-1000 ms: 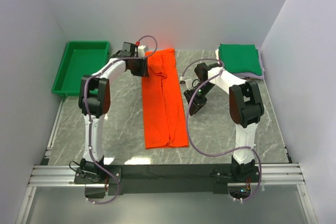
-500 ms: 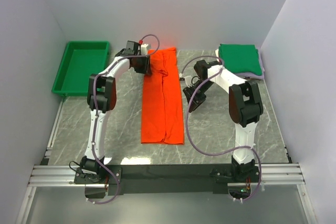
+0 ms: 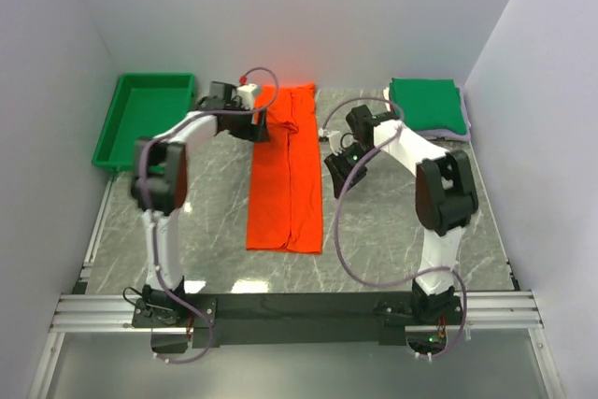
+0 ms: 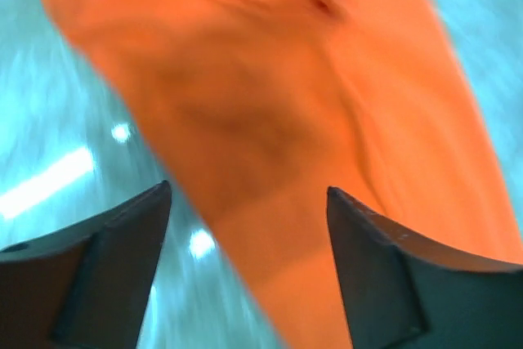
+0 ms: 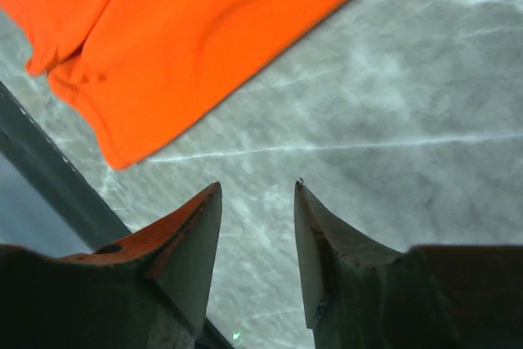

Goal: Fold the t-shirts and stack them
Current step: Fold the tshirt

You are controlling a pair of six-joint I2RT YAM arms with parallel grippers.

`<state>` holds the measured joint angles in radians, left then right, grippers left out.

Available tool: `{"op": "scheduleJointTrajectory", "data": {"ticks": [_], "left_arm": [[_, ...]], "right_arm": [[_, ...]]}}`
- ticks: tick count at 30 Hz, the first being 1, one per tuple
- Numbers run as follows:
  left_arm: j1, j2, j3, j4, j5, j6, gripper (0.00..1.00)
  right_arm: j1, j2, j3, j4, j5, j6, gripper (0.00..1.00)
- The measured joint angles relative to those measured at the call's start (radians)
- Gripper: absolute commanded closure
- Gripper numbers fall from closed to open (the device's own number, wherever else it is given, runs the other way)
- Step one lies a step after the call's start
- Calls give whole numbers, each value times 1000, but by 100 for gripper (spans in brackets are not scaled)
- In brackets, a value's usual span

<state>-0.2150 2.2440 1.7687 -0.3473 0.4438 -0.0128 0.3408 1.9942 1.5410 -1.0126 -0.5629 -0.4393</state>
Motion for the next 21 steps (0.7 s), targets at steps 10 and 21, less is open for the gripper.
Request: {"op": "scheduleJointTrajectory", "data": {"ticks": [10,21], "left_arm": [[122,-855,-519,47,264,249,22],[30,-1363,-1205,-217,359,736,25]], "right_arm": [[249,-659,-498,282,98,-172,41],[643,-852,-921,573,240,-265,42]]}}
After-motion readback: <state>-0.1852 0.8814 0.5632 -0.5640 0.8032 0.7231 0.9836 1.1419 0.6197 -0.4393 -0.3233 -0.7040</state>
